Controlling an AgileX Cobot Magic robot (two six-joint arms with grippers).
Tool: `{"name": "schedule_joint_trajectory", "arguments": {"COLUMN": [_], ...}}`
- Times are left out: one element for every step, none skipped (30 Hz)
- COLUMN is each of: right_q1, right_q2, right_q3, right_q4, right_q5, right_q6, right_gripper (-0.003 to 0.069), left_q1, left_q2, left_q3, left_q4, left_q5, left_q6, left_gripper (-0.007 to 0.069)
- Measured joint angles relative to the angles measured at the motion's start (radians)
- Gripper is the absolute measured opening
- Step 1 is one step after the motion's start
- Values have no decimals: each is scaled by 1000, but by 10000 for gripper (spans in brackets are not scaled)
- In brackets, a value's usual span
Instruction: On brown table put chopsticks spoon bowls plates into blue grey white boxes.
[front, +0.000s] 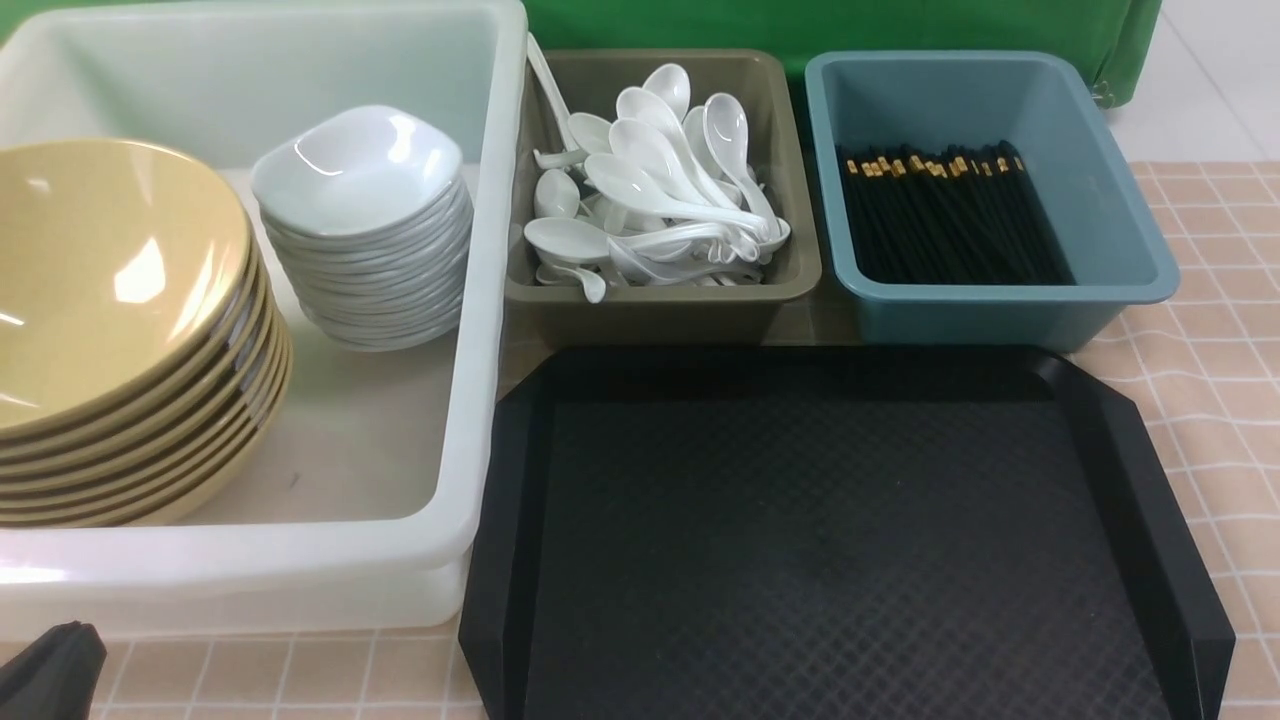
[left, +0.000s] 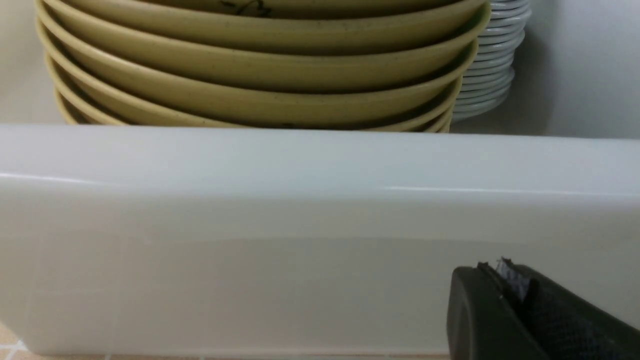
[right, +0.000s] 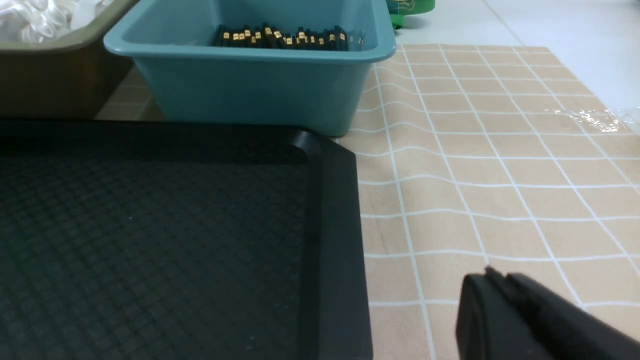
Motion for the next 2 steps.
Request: {"name": "schedule_joint_trajectory", "arguments": {"right_q1": [0, 0], "right_q2": [0, 0], "right_q3": [0, 0], "right_q4": [0, 0], "right_q5": [0, 0], "right_q6": [0, 0], "right_gripper": [85, 86], "left_q1": [0, 0], "left_q2": [0, 0], "left_q3": [0, 0], "left_q4": [0, 0], "left_q5": [0, 0], "left_q6": [0, 0], "left_gripper": [2, 2]}}
